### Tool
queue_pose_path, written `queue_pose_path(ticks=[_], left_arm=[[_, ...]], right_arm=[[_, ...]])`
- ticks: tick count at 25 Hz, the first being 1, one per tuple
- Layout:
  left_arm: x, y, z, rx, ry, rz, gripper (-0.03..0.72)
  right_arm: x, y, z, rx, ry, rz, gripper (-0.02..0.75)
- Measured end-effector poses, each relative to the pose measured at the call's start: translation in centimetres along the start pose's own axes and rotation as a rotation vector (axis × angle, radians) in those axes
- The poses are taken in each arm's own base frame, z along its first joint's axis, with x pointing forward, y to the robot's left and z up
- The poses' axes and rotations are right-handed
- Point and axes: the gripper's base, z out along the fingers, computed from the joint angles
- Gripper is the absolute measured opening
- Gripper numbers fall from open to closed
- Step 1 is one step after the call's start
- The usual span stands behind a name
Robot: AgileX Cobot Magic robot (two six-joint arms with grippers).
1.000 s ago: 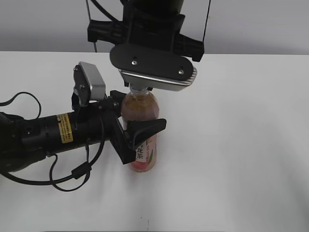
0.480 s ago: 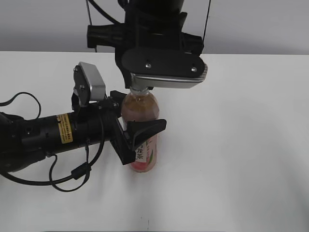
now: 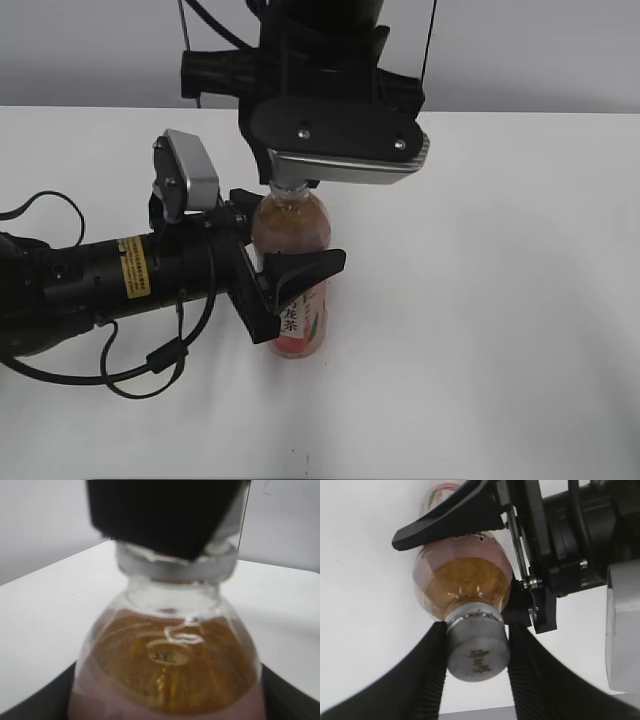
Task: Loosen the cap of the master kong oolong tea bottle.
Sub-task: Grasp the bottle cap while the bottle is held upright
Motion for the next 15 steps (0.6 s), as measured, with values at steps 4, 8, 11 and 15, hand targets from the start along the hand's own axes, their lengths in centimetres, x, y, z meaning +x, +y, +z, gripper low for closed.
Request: queue_pose_path(ticks=[4,8,11,15], left_arm=[[0.0,-0.03,0.0,0.003,0.0,0.001,0.445],[-0.02,-0.07,-0.02,0.006,-0.002,0.002,0.445],[-0.02,-0.03,-0.03,0.004,-0.002,0.001,0.445],[-0.02,-0.03,-0.03,0.004,-0.002,0.001,0.445]], right_arm=[[-0.1,-0.08,-0.06,0.012,-0.01,0.152,0.283],[-0.14,-0.09,-0.11,0.013,-0.015,0.345,0.284],[-0.09,0.0,-0.3,0.017,-0.015,0.473,0.285],[-0.09,-0.01,-0.71,0.024,-0.008,0.524,0.278]])
